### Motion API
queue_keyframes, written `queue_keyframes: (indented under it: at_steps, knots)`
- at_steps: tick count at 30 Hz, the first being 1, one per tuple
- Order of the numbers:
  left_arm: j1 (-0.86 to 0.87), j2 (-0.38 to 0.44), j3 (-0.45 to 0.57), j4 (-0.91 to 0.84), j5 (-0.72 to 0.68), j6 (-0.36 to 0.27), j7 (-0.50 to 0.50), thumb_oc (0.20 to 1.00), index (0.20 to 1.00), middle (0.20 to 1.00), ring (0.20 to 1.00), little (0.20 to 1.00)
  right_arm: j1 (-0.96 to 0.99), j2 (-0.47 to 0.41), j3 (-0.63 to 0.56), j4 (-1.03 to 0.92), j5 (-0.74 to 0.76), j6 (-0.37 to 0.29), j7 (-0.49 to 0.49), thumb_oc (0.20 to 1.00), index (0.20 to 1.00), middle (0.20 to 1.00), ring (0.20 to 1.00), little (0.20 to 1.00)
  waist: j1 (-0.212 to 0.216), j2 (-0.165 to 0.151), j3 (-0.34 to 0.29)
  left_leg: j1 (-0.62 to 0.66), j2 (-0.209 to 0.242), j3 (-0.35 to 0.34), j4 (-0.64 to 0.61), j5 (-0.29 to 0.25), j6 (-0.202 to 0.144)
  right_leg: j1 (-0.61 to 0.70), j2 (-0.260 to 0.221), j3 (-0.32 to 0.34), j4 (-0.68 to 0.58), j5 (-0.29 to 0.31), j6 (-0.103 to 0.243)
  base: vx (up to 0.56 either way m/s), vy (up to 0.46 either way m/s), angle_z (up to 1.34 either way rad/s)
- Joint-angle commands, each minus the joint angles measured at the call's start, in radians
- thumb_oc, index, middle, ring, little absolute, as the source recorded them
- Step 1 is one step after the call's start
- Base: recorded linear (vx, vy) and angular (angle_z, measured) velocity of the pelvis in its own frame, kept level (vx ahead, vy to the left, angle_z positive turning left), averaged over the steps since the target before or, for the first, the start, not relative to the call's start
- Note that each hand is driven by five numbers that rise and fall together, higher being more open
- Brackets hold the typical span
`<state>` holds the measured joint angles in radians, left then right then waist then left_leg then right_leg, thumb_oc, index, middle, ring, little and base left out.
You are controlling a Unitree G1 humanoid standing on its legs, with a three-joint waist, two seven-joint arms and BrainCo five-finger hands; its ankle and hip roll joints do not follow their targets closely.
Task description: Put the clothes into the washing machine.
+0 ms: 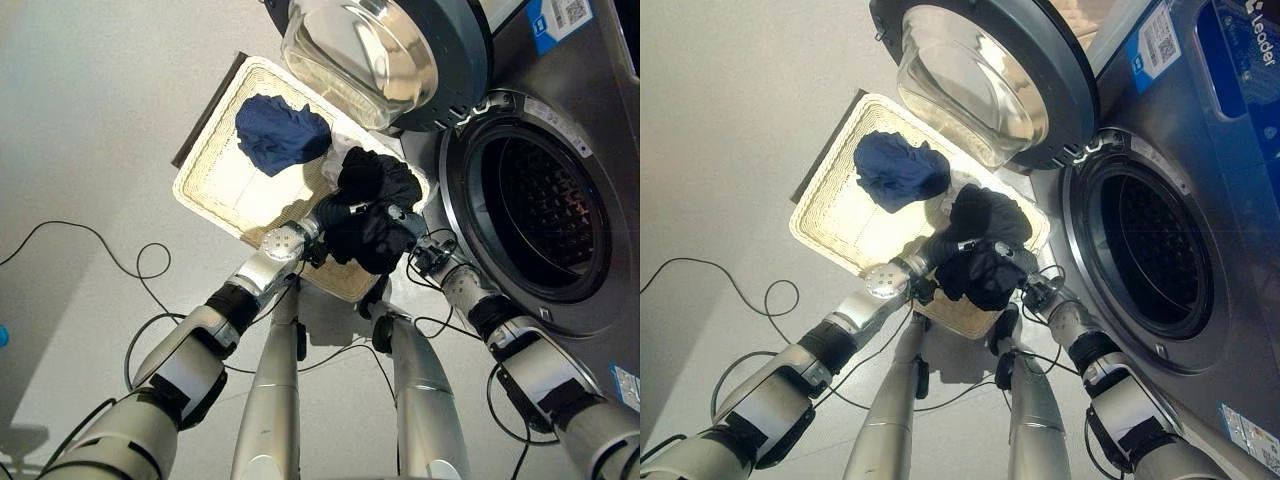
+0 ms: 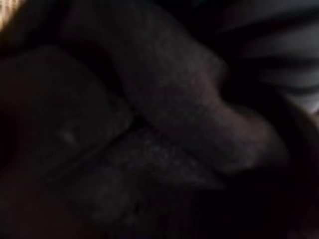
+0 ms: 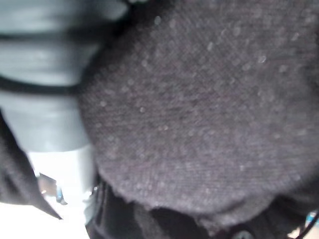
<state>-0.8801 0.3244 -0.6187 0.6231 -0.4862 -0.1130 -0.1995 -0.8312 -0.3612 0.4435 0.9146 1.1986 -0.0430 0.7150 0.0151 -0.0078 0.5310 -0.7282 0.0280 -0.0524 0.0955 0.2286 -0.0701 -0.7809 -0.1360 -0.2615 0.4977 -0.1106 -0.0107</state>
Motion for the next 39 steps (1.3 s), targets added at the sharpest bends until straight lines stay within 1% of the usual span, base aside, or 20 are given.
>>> queue_keyframes:
  at_steps: [1, 11, 21, 22, 23, 24, 26, 27, 28, 30, 31, 32, 33, 34, 36, 37, 39]
  knots:
    - [-0.072, -0.140, -0.094, -0.016, 0.001, -0.023, -0.089, 0.200, 0.200, 0.200, 0.200, 0.200, -0.096, 0.068, 0.014, -0.083, 0.003, -0.031, 0.027, 0.200, 0.200, 0.200, 0.200, 0.200, 0.019, -0.001, -0.011, 0.022, -0.086, 0.061, 0.024, -0.074, 0.027, 0.029, 0.043, -0.003, -0.236, 0.246, 0.121, 0.00, 0.000, 0.00]
    - [-0.064, -0.147, -0.089, -0.025, 0.026, -0.025, -0.074, 0.200, 0.200, 0.200, 0.200, 0.200, -0.097, 0.077, 0.006, -0.113, 0.034, -0.042, 0.027, 0.200, 0.200, 0.200, 0.200, 0.200, 0.017, -0.001, -0.011, 0.015, -0.086, 0.066, 0.031, -0.075, 0.027, 0.023, 0.043, -0.001, -0.233, 0.246, 0.119, 0.00, 0.000, 0.00]
    - [-0.069, -0.147, -0.080, -0.011, 0.038, -0.020, -0.055, 0.200, 0.200, 0.200, 0.200, 0.200, -0.093, 0.081, -0.011, -0.094, 0.062, -0.062, 0.032, 0.200, 0.200, 0.200, 0.200, 0.200, 0.013, 0.000, -0.011, 0.016, -0.085, 0.073, 0.034, -0.077, 0.027, 0.024, 0.043, 0.000, -0.234, 0.248, 0.120, 0.00, 0.000, 0.00]
    - [-0.066, -0.144, -0.076, -0.005, 0.051, -0.021, -0.038, 0.529, 0.529, 0.529, 0.529, 0.529, -0.089, 0.083, -0.020, -0.085, 0.080, -0.068, 0.028, 0.200, 0.200, 0.200, 0.200, 0.200, 0.012, 0.002, -0.011, 0.018, -0.085, 0.076, 0.035, -0.079, 0.027, 0.025, 0.044, 0.002, -0.232, 0.247, 0.120, 0.00, 0.000, 0.00]
    - [-0.066, -0.143, -0.076, -0.004, 0.055, -0.020, -0.036, 0.636, 0.636, 0.636, 0.636, 0.636, -0.089, 0.084, -0.022, -0.084, 0.082, -0.068, 0.028, 0.200, 0.200, 0.200, 0.200, 0.200, 0.011, 0.002, -0.011, 0.019, -0.085, 0.076, 0.036, -0.079, 0.027, 0.025, 0.044, 0.003, -0.232, 0.247, 0.120, 0.00, 0.032, -0.02]
    - [-0.067, -0.140, -0.076, -0.002, 0.067, -0.020, -0.022, 1.000, 1.000, 1.000, 1.000, 1.000, -0.089, 0.081, -0.027, -0.079, 0.099, -0.071, 0.025, 0.200, 0.200, 0.200, 0.200, 0.200, 0.010, 0.003, -0.011, 0.020, -0.084, 0.078, 0.035, -0.079, 0.027, 0.025, 0.045, 0.005, -0.232, 0.247, 0.120, 0.00, 0.030, -0.03]
    - [-0.061, -0.134, -0.069, 0.006, 0.094, -0.032, 0.014, 1.000, 1.000, 1.000, 1.000, 1.000, -0.080, 0.078, -0.037, -0.073, 0.109, -0.076, 0.024, 0.200, 0.200, 0.200, 0.200, 0.200, 0.007, 0.004, -0.011, 0.019, -0.083, 0.082, 0.037, -0.079, 0.027, 0.024, 0.047, 0.009, -0.232, 0.246, 0.120, 0.00, 0.042, -0.05]
    - [-0.058, -0.127, -0.066, 0.006, 0.137, -0.052, 0.048, 1.000, 1.000, 1.000, 1.000, 1.000, -0.072, 0.075, -0.044, -0.070, 0.113, -0.082, 0.019, 0.200, 0.200, 0.200, 0.200, 0.200, 0.006, 0.005, -0.011, 0.021, -0.082, 0.085, 0.035, -0.079, 0.027, 0.025, 0.048, 0.010, -0.232, 0.246, 0.120, 0.00, 0.033, -0.07]
    - [-0.057, -0.125, -0.066, 0.006, 0.148, -0.058, 0.057, 1.000, 1.000, 1.000, 1.000, 1.000, -0.071, 0.075, -0.045, -0.070, 0.114, -0.083, 0.016, 0.200, 0.200, 0.200, 0.200, 0.200, 0.006, 0.005, -0.011, 0.021, -0.082, 0.085, 0.035, -0.079, 0.027, 0.025, 0.048, 0.010, -0.232, 0.246, 0.120, 0.00, 0.037, -0.07]
    - [-0.056, -0.102, -0.060, 0.004, 0.255, -0.098, 0.151, 1.000, 1.000, 1.000, 1.000, 1.000, -0.062, 0.060, -0.061, -0.051, 0.132, -0.088, 0.009, 0.200, 0.200, 0.200, 0.200, 0.200, 0.005, 0.005, -0.011, 0.025, -0.078, 0.092, 0.028, -0.078, 0.025, 0.031, 0.050, 0.010, -0.237, 0.244, 0.118, -0.01, 0.038, -0.09]
    - [-0.056, -0.096, -0.059, 0.003, 0.286, -0.108, 0.178, 1.000, 1.000, 1.000, 1.000, 1.000, -0.059, 0.056, -0.063, -0.048, 0.136, -0.090, 0.006, 0.200, 0.200, 0.200, 0.200, 0.200, 0.005, 0.005, -0.011, 0.025, -0.077, 0.093, 0.027, -0.078, 0.025, 0.030, 0.050, 0.009, -0.237, 0.243, 0.118, -0.01, 0.042, -0.11]
    - [-0.057, -0.077, -0.060, 0.001, 0.352, -0.128, 0.248, 1.000, 1.000, 1.000, 1.000, 1.000, -0.052, 0.048, -0.069, -0.045, 0.150, -0.093, 0.005, 0.200, 0.200, 0.200, 0.200, 0.200, 0.005, 0.005, -0.011, 0.025, -0.075, 0.095, 0.026, -0.078, 0.024, 0.031, 0.050, 0.010, -0.238, 0.242, 0.118, -0.01, 0.030, -0.08]
    - [-0.057, -0.070, -0.059, -0.002, 0.381, -0.134, 0.274, 1.000, 1.000, 1.000, 1.000, 1.000, -0.049, 0.045, -0.072, -0.044, 0.155, -0.095, 0.002, 0.200, 0.200, 0.200, 0.200, 0.200, 0.005, 0.005, -0.011, 0.024, -0.075, 0.095, 0.026, -0.078, 0.023, 0.031, 0.050, 0.010, -0.238, 0.242, 0.118, -0.01, 0.041, -0.13]
    - [-0.053, -0.050, -0.053, -0.010, 0.443, -0.150, 0.336, 1.000, 1.000, 1.000, 1.000, 1.000, -0.038, 0.036, -0.081, -0.045, 0.164, -0.095, 0.000, 0.200, 0.200, 0.200, 0.200, 0.200, 0.006, 0.006, -0.011, 0.024, -0.074, 0.094, 0.028, -0.078, 0.022, 0.030, 0.051, 0.011, -0.235, 0.239, 0.117, 0.00, 0.030, -0.12]
    - [-0.055, -0.029, -0.047, -0.017, 0.499, -0.154, 0.394, 1.000, 1.000, 1.000, 1.000, 1.000, -0.033, 0.026, -0.092, -0.039, 0.176, -0.098, 0.000, 0.200, 0.200, 0.200, 0.200, 0.200, 0.006, 0.007, -0.011, 0.016, -0.073, 0.093, 0.028, -0.075, 0.022, 0.023, 0.050, 0.010, -0.236, 0.243, 0.117, -0.01, 0.036, -0.10]
    - [-0.048, -0.011, -0.044, -0.026, 0.541, -0.162, 0.441, 1.000, 1.000, 1.000, 1.000, 1.000, -0.020, 0.018, -0.098, -0.040, 0.179, -0.100, 0.001, 0.200, 0.200, 0.200, 0.200, 0.200, 0.006, 0.008, -0.011, 0.016, -0.072, 0.093, 0.026, -0.075, 0.022, 0.023, 0.050, 0.011, -0.236, 0.242, 0.117, -0.01, 0.039, -0.09]
    - [-0.039, 0.002, -0.043, -0.029, 0.582, -0.170, 0.494, 1.000, 1.000, 1.000, 1.000, 1.000, -0.010, 0.010, -0.102, -0.042, 0.183, -0.102, -0.010, 0.200, 0.200, 0.200, 0.200, 0.200, 0.007, 0.009, -0.011, 0.022, -0.072, 0.093, 0.023, -0.079, 0.020, 0.028, 0.051, 0.013, -0.237, 0.236, 0.117, -0.01, 0.035, -0.08]
